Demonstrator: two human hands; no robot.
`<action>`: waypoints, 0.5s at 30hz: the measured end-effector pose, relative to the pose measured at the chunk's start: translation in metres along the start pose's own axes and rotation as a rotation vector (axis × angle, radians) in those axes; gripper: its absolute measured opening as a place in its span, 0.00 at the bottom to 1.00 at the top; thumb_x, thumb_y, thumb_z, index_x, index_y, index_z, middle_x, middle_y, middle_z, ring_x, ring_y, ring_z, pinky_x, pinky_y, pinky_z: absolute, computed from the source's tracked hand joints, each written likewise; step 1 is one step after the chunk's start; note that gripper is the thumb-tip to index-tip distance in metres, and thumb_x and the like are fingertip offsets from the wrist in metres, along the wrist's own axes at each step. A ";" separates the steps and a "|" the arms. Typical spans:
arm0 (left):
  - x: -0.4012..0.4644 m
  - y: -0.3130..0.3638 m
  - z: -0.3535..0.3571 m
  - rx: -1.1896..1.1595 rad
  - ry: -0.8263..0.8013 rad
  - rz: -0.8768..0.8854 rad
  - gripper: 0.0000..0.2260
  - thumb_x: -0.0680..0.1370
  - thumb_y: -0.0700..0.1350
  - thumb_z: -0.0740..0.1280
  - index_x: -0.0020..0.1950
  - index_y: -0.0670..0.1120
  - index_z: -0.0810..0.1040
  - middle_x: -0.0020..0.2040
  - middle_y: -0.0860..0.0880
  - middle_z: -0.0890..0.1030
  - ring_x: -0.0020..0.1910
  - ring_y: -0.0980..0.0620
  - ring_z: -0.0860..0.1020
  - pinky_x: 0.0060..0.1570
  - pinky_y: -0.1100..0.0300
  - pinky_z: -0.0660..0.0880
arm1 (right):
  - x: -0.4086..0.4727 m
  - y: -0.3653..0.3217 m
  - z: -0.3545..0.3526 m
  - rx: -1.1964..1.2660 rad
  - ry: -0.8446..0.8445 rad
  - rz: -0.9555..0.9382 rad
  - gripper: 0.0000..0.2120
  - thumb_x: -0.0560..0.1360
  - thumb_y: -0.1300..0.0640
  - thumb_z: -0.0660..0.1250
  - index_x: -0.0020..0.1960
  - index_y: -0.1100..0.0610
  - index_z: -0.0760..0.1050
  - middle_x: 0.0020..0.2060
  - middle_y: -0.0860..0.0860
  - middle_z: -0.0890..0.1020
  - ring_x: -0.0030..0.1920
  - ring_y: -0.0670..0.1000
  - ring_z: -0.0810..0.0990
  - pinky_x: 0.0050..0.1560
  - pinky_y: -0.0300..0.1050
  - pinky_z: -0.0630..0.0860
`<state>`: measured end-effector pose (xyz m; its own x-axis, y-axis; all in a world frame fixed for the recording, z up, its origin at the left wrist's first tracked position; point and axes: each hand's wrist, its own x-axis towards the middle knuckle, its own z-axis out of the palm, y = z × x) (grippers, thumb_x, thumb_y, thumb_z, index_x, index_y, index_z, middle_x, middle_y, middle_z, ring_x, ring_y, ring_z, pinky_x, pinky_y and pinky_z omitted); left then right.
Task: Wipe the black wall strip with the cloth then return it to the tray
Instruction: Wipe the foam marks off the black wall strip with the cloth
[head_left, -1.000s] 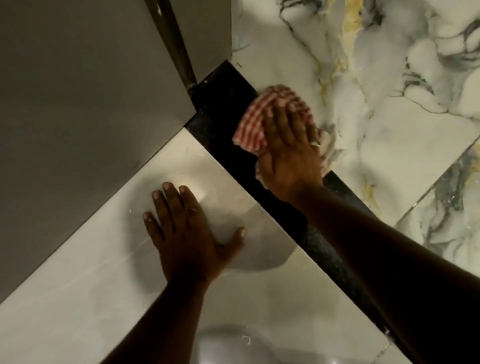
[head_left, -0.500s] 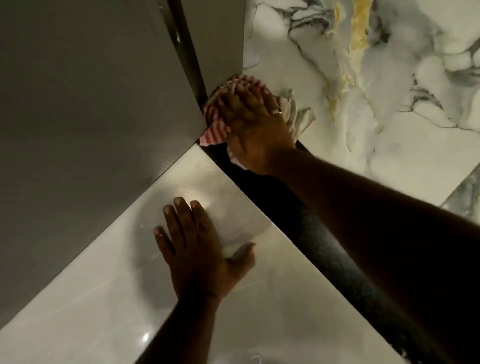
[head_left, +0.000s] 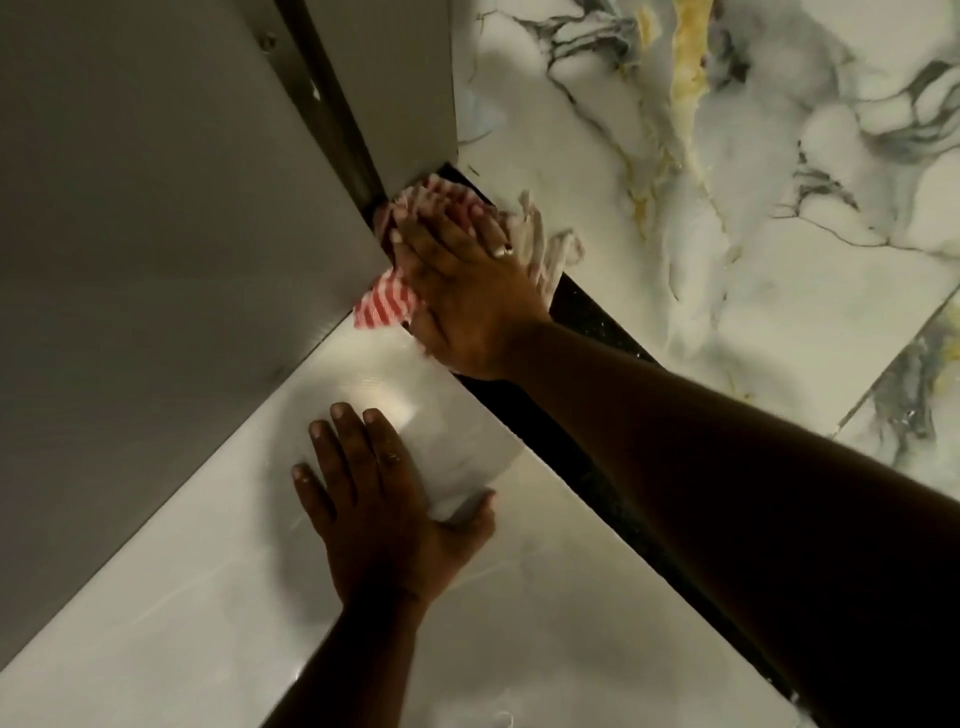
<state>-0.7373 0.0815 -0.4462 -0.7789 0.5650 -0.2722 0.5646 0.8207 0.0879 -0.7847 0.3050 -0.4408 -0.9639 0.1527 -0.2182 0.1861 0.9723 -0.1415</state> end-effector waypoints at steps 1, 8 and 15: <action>0.001 -0.001 -0.001 0.001 -0.011 -0.001 0.58 0.66 0.78 0.58 0.81 0.37 0.52 0.81 0.33 0.54 0.81 0.32 0.51 0.76 0.31 0.50 | 0.005 0.003 0.001 0.018 0.014 -0.003 0.34 0.78 0.42 0.44 0.80 0.56 0.54 0.80 0.54 0.55 0.80 0.58 0.50 0.78 0.60 0.44; 0.002 0.005 -0.007 -0.032 -0.051 -0.003 0.59 0.66 0.78 0.59 0.81 0.36 0.50 0.81 0.33 0.52 0.81 0.33 0.48 0.75 0.30 0.50 | -0.100 0.084 0.015 0.091 0.131 0.341 0.31 0.81 0.45 0.46 0.78 0.62 0.59 0.78 0.62 0.58 0.79 0.63 0.52 0.76 0.67 0.49; 0.001 0.004 0.000 -0.004 -0.046 -0.003 0.60 0.65 0.78 0.56 0.79 0.33 0.54 0.80 0.30 0.55 0.80 0.30 0.52 0.74 0.29 0.50 | -0.143 -0.039 0.040 0.175 0.057 0.115 0.29 0.77 0.45 0.53 0.73 0.57 0.71 0.74 0.57 0.69 0.76 0.63 0.63 0.73 0.69 0.55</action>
<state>-0.7352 0.0854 -0.4458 -0.7672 0.5580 -0.3163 0.5610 0.8228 0.0908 -0.6467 0.2384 -0.4427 -0.9425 0.2757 -0.1889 0.3213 0.9031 -0.2848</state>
